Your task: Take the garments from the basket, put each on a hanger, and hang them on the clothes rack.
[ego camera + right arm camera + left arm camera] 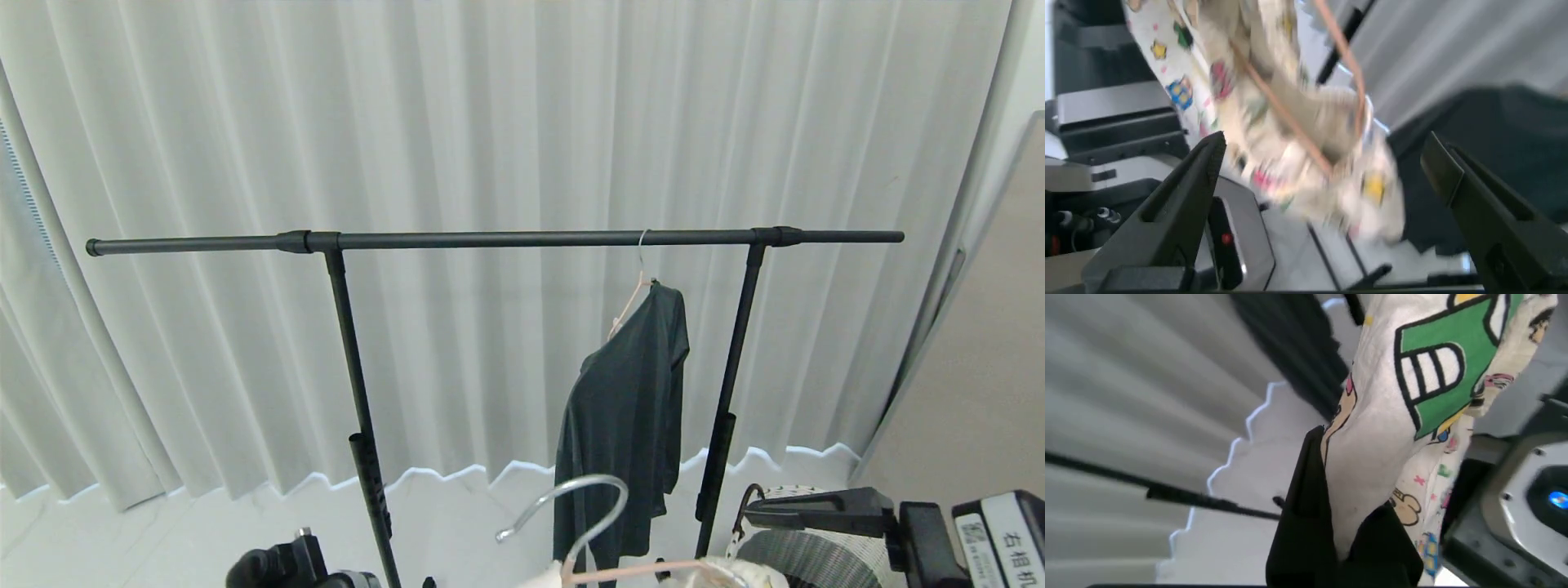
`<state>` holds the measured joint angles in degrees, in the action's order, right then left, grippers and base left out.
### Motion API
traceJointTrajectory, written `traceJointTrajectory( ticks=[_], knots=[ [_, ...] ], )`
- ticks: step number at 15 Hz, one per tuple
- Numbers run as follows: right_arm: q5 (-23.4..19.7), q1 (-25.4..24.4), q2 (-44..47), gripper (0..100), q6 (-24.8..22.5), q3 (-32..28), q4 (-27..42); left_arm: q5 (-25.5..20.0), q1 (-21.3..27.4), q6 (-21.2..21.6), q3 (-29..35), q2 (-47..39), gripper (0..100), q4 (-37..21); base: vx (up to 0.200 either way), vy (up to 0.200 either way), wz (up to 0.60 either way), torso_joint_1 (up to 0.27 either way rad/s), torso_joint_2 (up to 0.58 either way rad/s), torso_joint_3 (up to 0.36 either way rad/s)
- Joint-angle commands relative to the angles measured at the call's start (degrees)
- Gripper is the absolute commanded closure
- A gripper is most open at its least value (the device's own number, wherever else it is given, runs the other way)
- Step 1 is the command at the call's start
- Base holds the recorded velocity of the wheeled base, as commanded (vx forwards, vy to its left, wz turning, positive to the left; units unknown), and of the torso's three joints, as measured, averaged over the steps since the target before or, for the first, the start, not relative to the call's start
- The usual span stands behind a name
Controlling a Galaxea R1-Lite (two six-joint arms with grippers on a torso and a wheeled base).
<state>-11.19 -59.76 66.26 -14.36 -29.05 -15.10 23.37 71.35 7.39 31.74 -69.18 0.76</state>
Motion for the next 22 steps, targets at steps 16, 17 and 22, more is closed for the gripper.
traceJointTrajectory(
  ticks=[16, 17, 22],
  knots=[
    [-5.86, -1.15, 14.69, 100, -6.73, -9.01, 7.55, -0.61, 4.67, 6.5, 0.69, -0.69, 100, 2.76, 0.0, 0.0, 0.0, 0.0, 0.0, 0.0],
    [-5.86, -1.06, 14.69, 100, -7.61, -9.01, 7.55, -0.61, 4.67, 6.5, 0.69, -0.6, 100, 2.76, 0.0, 0.0, 0.0, 0.0, 0.0, 0.0],
    [-5.77, -0.53, 14.6, 100, -11.74, -9.09, 7.11, -0.52, 4.67, 6.94, 0.6, -0.6, 100, 3.38, 0.0, 0.0, 0.0, 0.0, 0.0, 0.0]
  ],
)
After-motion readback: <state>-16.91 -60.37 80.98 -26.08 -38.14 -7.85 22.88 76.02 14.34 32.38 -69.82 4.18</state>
